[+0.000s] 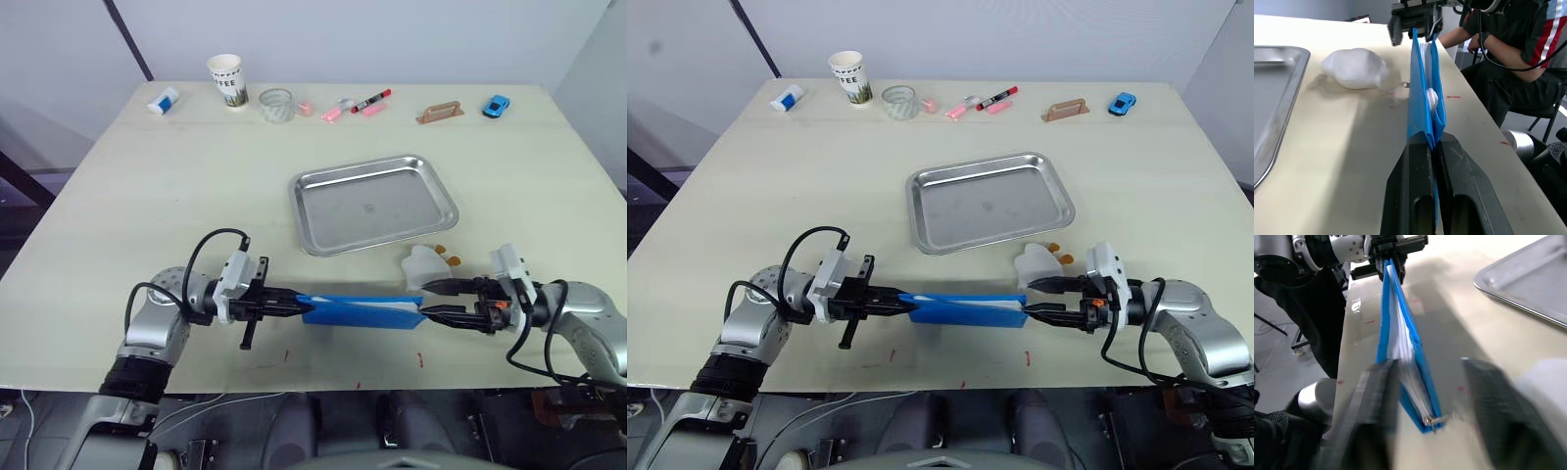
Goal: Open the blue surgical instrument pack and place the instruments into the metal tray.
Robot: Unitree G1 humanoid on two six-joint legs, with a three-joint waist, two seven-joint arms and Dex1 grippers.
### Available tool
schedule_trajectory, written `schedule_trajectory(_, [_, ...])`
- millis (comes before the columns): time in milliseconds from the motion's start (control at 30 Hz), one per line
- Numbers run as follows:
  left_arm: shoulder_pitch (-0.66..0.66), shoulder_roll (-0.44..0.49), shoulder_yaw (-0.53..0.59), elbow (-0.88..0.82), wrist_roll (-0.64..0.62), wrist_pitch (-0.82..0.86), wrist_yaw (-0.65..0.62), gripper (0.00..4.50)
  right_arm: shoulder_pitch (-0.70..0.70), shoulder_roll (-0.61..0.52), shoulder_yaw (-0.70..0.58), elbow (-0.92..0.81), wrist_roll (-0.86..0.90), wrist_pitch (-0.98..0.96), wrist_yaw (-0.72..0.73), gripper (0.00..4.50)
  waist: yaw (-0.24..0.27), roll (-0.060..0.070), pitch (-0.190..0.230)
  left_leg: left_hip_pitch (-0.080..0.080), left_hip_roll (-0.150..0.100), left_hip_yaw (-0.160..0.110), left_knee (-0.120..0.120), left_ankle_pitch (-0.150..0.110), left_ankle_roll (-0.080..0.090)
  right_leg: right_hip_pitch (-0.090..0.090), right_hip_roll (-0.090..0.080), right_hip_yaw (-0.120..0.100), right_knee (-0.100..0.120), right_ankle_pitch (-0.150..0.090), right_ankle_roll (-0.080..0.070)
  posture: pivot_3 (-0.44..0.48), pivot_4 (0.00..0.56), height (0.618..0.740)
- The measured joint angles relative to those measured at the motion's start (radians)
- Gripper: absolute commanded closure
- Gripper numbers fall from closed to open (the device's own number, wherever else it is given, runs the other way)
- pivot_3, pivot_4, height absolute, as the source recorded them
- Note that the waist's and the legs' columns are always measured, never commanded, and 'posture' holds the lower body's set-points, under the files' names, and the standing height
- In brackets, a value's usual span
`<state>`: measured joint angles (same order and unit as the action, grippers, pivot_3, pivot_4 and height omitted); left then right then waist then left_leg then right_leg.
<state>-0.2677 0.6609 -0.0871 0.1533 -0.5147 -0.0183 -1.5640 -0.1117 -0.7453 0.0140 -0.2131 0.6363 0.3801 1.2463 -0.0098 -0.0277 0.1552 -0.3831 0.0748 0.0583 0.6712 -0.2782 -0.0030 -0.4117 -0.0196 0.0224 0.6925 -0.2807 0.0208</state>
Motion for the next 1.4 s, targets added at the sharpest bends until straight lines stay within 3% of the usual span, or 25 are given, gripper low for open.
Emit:
schedule_trajectory(100, [0.020,0.002,0.005,-0.025,0.000,0.005,0.002,4.50,0.029,-0.035,-0.059,-0.018,0.023,0.008,0.017,0.01,0.000,0.000,0.000,0.000,0.000,0.000,0.000,0.000,0.000,0.000,0.000,0.000,0.000,0.000,0.000,0.000,0.150,0.725])
schedule_trajectory(233, [0.032,0.002,0.009,-0.038,0.000,0.011,0.006,4.50,0.023,-0.034,-0.097,0.006,0.017,-0.004,0.009,0.01,-0.001,0.000,0.000,0.000,0.000,0.000,0.000,0.000,0.000,0.000,0.000,0.000,0.000,0.000,0.000,0.000,0.150,0.725])
schedule_trajectory(367, [0.046,0.004,0.012,-0.066,0.002,0.016,0.019,4.50,-0.077,0.012,-0.098,0.155,-0.088,-0.082,-0.067,0.01,-0.003,0.000,0.000,0.000,0.000,0.000,0.000,0.000,0.000,0.000,0.000,0.001,0.000,0.000,0.000,0.000,0.150,0.725])
schedule_trajectory(667, [0.065,0.010,0.021,-0.102,0.006,0.029,0.054,4.50,-0.177,0.087,0.030,0.250,-0.272,-0.075,-0.201,0.01,-0.003,0.000,0.000,0.000,0.000,0.000,-0.001,0.000,0.000,-0.001,0.001,0.003,0.000,0.000,0.000,0.000,0.150,0.725])
schedule_trajectory(833, [0.077,0.010,0.026,-0.111,0.012,0.028,0.066,4.50,-0.179,0.084,0.057,0.247,-0.273,0.003,-0.192,1.50,-0.001,0.000,0.000,0.000,0.000,0.000,0.000,0.000,0.000,0.000,0.001,0.003,0.000,0.000,0.000,0.000,0.150,0.725])
schedule_trajectory(900, [0.087,0.010,0.030,-0.122,0.014,0.027,0.073,4.50,-0.170,0.067,0.056,0.224,-0.261,0.030,-0.175,2.36,-0.001,0.000,0.000,0.000,0.000,0.000,0.000,0.000,0.000,0.000,0.001,0.003,0.000,0.000,0.000,0.000,0.150,0.725])
schedule_trajectory(933, [0.088,0.010,0.030,-0.123,0.014,0.027,0.077,4.50,-0.167,0.064,0.054,0.219,-0.257,0.033,-0.170,3.05,-0.001,0.000,0.000,0.000,0.000,0.000,0.000,0.000,0.000,0.000,0.001,0.003,0.000,0.000,0.000,0.000,0.150,0.725])
schedule_trajectory(1067, [0.091,0.010,0.032,-0.125,0.015,0.027,0.084,4.50,-0.136,0.063,0.033,0.196,-0.233,0.030,-0.161,4.25,-0.001,0.000,0.000,0.000,0.000,0.000,0.000,0.000,0.000,0.000,0.001,0.003,0.000,0.000,0.000,0.000,0.150,0.725])
schedule_trajectory(1133, [0.092,0.011,0.034,-0.126,0.016,0.027,0.085,4.50,-0.110,0.062,0.005,0.189,-0.223,0.022,-0.157,4.43,-0.001,0.000,0.000,0.000,0.000,0.000,0.000,0.000,0.000,0.000,0.001,0.003,0.000,0.000,0.000,0.000,0.150,0.725])
schedule_trajectory(1400, [0.085,0.015,0.041,-0.121,0.037,0.008,0.101,4.50,-0.001,0.061,-0.170,0.112,-0.073,0.006,-0.121,4.44,-0.003,0.000,0.000,0.000,0.000,0.000,-0.001,0.000,0.000,0.000,0.002,0.003,0.000,0.000,0.000,0.000,0.150,0.725])
